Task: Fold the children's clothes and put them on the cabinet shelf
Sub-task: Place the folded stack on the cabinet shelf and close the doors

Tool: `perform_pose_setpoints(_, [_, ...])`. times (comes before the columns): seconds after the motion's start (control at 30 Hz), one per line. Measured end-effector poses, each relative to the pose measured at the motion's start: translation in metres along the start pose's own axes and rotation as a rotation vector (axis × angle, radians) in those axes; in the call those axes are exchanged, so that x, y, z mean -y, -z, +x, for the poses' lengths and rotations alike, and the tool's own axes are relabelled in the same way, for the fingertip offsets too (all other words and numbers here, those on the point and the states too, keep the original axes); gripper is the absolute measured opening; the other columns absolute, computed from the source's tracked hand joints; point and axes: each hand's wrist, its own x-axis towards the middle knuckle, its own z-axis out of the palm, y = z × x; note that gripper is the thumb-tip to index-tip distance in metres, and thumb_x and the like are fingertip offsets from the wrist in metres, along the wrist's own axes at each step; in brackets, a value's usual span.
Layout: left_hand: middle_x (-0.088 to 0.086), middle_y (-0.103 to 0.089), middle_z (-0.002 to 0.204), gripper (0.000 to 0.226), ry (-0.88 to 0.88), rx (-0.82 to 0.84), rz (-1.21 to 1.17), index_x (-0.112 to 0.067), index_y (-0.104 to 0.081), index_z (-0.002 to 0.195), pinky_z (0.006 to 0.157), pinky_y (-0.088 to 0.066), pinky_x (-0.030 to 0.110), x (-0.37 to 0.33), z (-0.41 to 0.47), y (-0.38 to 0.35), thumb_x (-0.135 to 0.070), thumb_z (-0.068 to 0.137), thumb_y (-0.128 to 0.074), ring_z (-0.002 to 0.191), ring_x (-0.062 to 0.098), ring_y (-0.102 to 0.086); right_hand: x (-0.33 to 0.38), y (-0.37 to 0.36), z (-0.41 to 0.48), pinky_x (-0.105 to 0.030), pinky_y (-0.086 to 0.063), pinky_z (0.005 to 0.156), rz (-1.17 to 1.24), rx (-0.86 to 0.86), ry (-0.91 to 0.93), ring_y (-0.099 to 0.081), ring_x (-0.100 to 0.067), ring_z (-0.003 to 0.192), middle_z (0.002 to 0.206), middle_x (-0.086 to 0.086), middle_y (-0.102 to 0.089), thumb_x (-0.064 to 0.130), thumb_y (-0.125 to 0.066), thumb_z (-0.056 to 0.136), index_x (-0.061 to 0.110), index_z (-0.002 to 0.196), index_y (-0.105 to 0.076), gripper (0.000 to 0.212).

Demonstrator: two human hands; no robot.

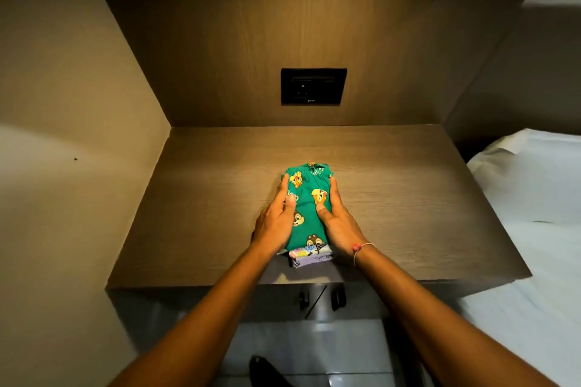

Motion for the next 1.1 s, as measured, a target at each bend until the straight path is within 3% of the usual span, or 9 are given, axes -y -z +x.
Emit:
perform_pose_setpoints(0.1, [-0.005,-0.066,0.112,0.046,-0.008,0.014,-0.107,-0.063,-0.009,0.140,0.074,-0.061,0.041,-0.002,-0.013,0.000,-0.051,0.100,-0.029,0.083,0.010,-0.070,0.002,0.000,-0.014,-0.052,-0.057,0.084,0.288,0.053,0.012,-0.068,-0.023,0.103,0.147,-0.003,-0.044,0.031,-0.040,0.102,0.059,0.141,0.005,0.066])
perform_pose_setpoints(0.17, [-0.006,-0.066,0.111,0.045,-0.046,-0.025,-0.140,-0.062,-0.011,0.140,0.072,-0.062,0.038,-0.009,-0.034,-0.003,-0.050,0.101,-0.029,0.081,0.006,-0.069,0.004,0.003,-0.034,-0.048,-0.060,0.079,0.302,0.042,0.067,-0.070,-0.020,0.098,0.145,0.001,-0.043,0.034,-0.041,0.102,0.066,0.134,0.002,0.063])
perform_pose_setpoints(0.27, [-0.002,-0.063,0.121,0.046,-0.142,-0.096,-0.222,-0.056,-0.016,0.144,0.077,-0.061,0.039,-0.030,-0.069,-0.007,-0.047,0.101,-0.030,0.089,0.008,-0.069,0.014,0.020,-0.071,-0.052,-0.058,0.082,0.278,0.010,0.166,-0.067,-0.021,0.106,0.149,0.002,-0.040,0.048,-0.042,0.096,0.078,0.124,0.000,0.059])
perform_pose_setpoints(0.43, [0.000,-0.060,0.127,0.046,-0.366,-0.123,-0.404,-0.053,-0.020,0.143,0.087,-0.058,0.043,-0.099,-0.138,-0.009,-0.035,0.103,-0.034,0.104,0.013,-0.067,0.046,0.078,-0.140,-0.048,-0.052,0.097,0.407,0.017,0.378,-0.058,-0.014,0.121,0.153,0.008,-0.034,0.039,-0.044,0.097,0.058,0.145,-0.003,0.066])
perform_pose_setpoints(0.6, [-0.005,-0.049,0.138,0.044,-0.660,-0.124,-0.423,-0.058,-0.018,0.140,0.083,-0.058,0.031,-0.187,-0.194,0.002,-0.042,0.102,-0.033,0.111,0.007,-0.062,0.099,0.147,-0.210,-0.034,-0.058,0.082,0.410,-0.035,0.604,-0.064,-0.010,0.113,0.150,0.012,-0.038,0.034,-0.045,0.099,0.063,0.142,-0.010,0.062])
perform_pose_setpoints(0.77, [-0.010,-0.049,0.143,0.044,-0.940,-0.062,-0.559,-0.064,-0.028,0.135,0.093,-0.053,0.046,-0.284,-0.223,0.019,-0.045,0.097,-0.038,0.121,0.014,-0.059,0.164,0.215,-0.255,-0.036,-0.053,0.094,0.385,-0.137,0.830,-0.058,-0.007,0.121,0.149,0.019,-0.039,0.034,-0.048,0.095,0.058,0.145,-0.015,0.065])
perform_pose_setpoints(0.9, [-0.015,-0.051,0.140,0.046,-1.033,-0.073,-0.543,-0.068,-0.027,0.133,0.097,-0.052,0.045,-0.355,-0.215,0.032,-0.047,0.094,-0.038,0.119,0.009,-0.059,0.218,0.257,-0.260,-0.042,-0.047,0.104,0.325,-0.281,0.882,-0.055,-0.006,0.124,0.137,0.027,-0.045,0.029,-0.047,0.096,0.055,0.146,-0.016,0.065])
perform_pose_setpoints(1.0, [-0.019,-0.056,0.127,0.044,-1.032,-0.054,-0.500,-0.069,-0.026,0.132,0.090,-0.056,0.041,-0.400,-0.195,0.040,-0.048,0.096,-0.037,0.105,0.004,-0.065,0.254,0.288,-0.249,-0.040,-0.050,0.101,0.294,-0.332,0.878,-0.057,-0.009,0.121,0.139,0.022,-0.044,0.019,-0.043,0.102,0.051,0.148,-0.014,0.063])
perform_pose_setpoints(1.1, [-0.006,-0.055,0.136,0.044,-0.994,-0.018,-0.472,-0.060,-0.024,0.139,0.090,-0.056,0.044,-0.443,-0.163,0.044,-0.042,0.101,-0.035,0.106,0.013,-0.065,0.285,0.320,-0.225,-0.034,-0.057,0.089,0.303,-0.352,0.791,-0.063,-0.016,0.114,0.137,0.014,-0.046,0.013,-0.040,0.102,0.045,0.151,-0.012,0.065])
